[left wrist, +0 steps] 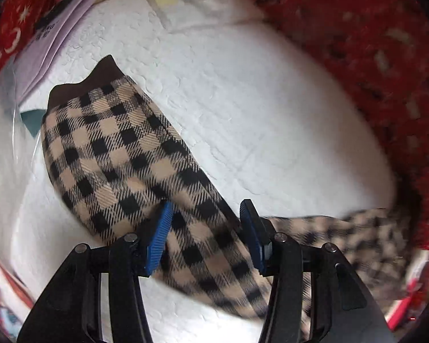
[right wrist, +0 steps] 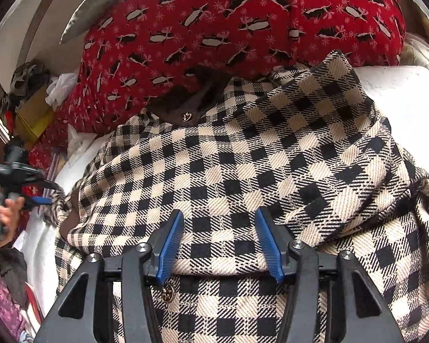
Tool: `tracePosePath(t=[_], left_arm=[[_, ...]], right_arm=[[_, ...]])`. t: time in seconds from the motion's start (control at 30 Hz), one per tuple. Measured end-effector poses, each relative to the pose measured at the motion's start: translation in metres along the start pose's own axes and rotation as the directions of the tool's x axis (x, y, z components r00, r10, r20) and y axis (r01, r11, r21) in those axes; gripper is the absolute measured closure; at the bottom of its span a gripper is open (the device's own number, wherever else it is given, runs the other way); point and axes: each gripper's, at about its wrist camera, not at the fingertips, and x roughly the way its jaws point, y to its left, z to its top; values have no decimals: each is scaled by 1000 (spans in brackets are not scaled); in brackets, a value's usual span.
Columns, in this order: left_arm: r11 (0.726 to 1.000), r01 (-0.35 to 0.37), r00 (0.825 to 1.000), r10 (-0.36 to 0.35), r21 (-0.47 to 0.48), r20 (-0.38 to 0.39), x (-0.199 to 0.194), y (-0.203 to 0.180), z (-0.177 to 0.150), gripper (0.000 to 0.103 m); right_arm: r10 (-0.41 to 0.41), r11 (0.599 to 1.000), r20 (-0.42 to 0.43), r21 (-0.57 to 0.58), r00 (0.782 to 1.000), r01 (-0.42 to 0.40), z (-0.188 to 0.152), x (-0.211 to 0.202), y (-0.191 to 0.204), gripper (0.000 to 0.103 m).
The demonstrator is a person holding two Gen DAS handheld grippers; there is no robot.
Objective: Fold large clothes
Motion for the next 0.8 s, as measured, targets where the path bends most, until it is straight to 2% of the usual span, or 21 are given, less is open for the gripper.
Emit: tracePosePath(t=[0.07,0.1,0.13,0.2,0.27,0.33,0.4,0.43,0.5,0.53,0.6,0.63,0.7,0.77,0.8], left_arm=[[999,-39,999,38,8,9,1,0,-1,69],[998,-60,998,59,17,21,-2,1,-2,89],[995,-93,996,92,46,21,-6,3,-6,97],[991,-111,994,110,68,29,-15,16,-18,98],[991,-110,994,107,78,35,-24,34,-36,98],[996,-79,996,78,32,33,-36,65,-63,98],[999,34,999,-33,-30,37,-45,98,-88,96],[992,109,993,-107,-69,41,-46,119,-104,90],[973,188,982,-187,-138,21,-39,152,-128,80],[967,202,979,-203,-156,8,-35,160,-134,79],[967,185,982,-187,-177,4,-34,176,-141,80],[963,191,982,-189,-189,27,-40,181,-143,80],[941,255,966,-239,-222,96,-54,191,-139,80],[937,281,955,-253,-205,156,-70,189,-131,78],[947,265,958,-238,-179,158,-74,181,-123,67]], right_arm=[[22,1000,8,6,1000,-22,-2,0,-5,49],[35,999,15,15,999,-35,-3,0,-7,49],[43,999,18,21,999,-44,-3,0,-9,49],[55,998,23,28,998,-55,-3,-1,-10,49],[59,998,26,31,998,-60,-3,-1,-10,49],[59,998,29,31,998,-60,-3,-2,-9,49],[56,998,31,28,998,-57,-3,-1,-8,49],[55,998,31,27,998,-56,-3,-1,-8,49],[54,998,31,27,998,-55,-2,0,-7,49],[50,998,30,23,998,-50,-3,0,-7,49],[38,999,27,14,999,-38,-3,-1,-6,49],[33,999,26,10,999,-34,-4,-2,-5,49],[30,1000,26,8,999,-30,-4,-2,-5,49],[31,999,26,8,999,-32,-4,-2,-6,49],[31,999,25,7,999,-31,-3,-2,-6,49]])
